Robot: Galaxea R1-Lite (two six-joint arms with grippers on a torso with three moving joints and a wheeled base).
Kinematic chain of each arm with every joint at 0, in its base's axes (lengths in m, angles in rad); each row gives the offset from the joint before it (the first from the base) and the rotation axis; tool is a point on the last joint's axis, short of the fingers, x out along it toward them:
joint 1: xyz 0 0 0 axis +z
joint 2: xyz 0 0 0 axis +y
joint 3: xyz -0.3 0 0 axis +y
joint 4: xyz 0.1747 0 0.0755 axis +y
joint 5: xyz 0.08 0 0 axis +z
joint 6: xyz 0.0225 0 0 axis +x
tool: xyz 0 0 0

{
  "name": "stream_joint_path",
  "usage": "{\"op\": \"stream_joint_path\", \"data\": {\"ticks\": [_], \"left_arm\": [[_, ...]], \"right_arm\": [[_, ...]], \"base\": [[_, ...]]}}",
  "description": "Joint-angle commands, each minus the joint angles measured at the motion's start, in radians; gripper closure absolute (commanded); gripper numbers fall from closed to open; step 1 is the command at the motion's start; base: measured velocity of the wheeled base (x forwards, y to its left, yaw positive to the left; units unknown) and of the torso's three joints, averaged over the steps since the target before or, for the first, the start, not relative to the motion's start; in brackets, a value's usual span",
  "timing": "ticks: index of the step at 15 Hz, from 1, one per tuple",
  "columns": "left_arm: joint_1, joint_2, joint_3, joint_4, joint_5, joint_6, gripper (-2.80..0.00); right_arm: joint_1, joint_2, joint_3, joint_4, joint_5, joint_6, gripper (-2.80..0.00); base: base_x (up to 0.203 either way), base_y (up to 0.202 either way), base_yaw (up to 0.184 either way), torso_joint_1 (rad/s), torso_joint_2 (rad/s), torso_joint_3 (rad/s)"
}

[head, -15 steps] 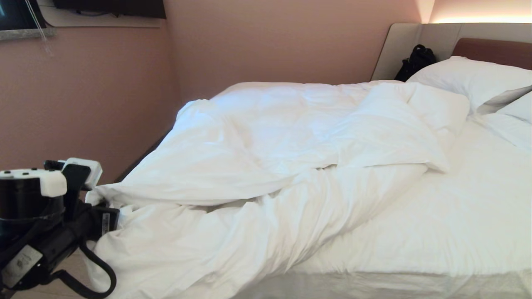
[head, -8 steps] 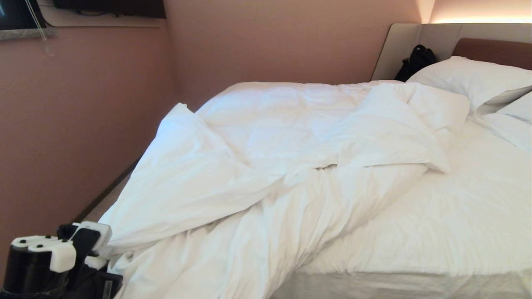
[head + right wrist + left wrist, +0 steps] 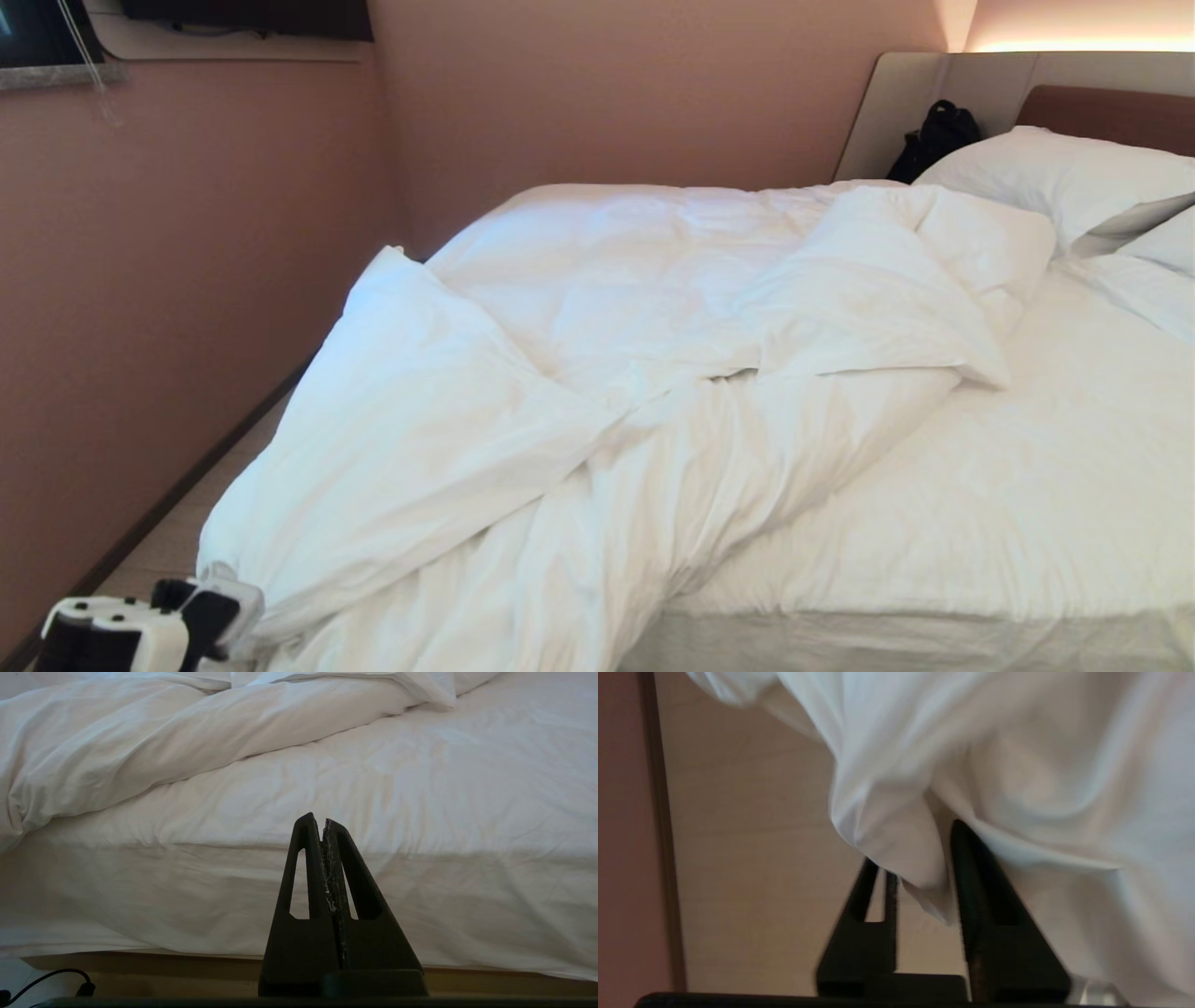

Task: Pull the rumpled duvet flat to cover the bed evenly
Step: Flatten the corners of the folded blanket

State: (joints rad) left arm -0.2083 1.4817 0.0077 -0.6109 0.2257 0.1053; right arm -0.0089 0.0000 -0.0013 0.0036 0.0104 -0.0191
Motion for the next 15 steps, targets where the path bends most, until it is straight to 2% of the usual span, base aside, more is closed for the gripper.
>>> {"op": "stream_joint_path", "data": {"ticks": [1,4,6,9,11,13,15], "left_arm": [[0.001,0.008,-0.011,-0.03,-0.027,0.001,-2.8],[0.001,-0.032,-0.039,-0.038,-0.037,-0.018,-2.8],[0.001,-0.12,-0.09,-0.039,-0.033,-0.026,-2.8],[0.001,-0.333,-0.218,-0.011,-0.037,-0.024,-2.8],[0.0,-0.411,-0.3,0.013,-0.047,-0.024,-2.8],[0.0,-0.457,-0.344,0.015,-0.075,-0.024,-2.8],[0.0,-0.546,-0.469,0.019,-0.128,-0.023,-2.8]], "right_arm": [[0.001,0.0,0.0,-0.001,0.0,-0.001,0.0],[0.0,0.001,0.0,-0.001,0.0,-0.001,0.0],[0.0,0.002,0.001,-0.001,0.0,-0.001,0.0],[0.0,0.0,0.0,-0.001,0.0,-0.001,0.0],[0.0,0.002,0.0,-0.001,0.0,-0.001,0.0],[0.001,0.001,0.0,-0.001,0.0,-0.001,0.0],[0.001,0.0,0.0,-0.001,0.0,-0.001,0.0]], "base": [[0.0,0.0,0.0,0.0,0.0,0.0],[0.0,0.0,0.0,0.0,0.0,0.0],[0.0,0.0,0.0,0.0,0.0,0.0],[0.0,0.0,0.0,0.0,0.0,0.0],[0.0,0.0,0.0,0.0,0.0,0.0],[0.0,0.0,0.0,0.0,0.0,0.0],[0.0,0.0,0.0,0.0,0.0,0.0]]}}
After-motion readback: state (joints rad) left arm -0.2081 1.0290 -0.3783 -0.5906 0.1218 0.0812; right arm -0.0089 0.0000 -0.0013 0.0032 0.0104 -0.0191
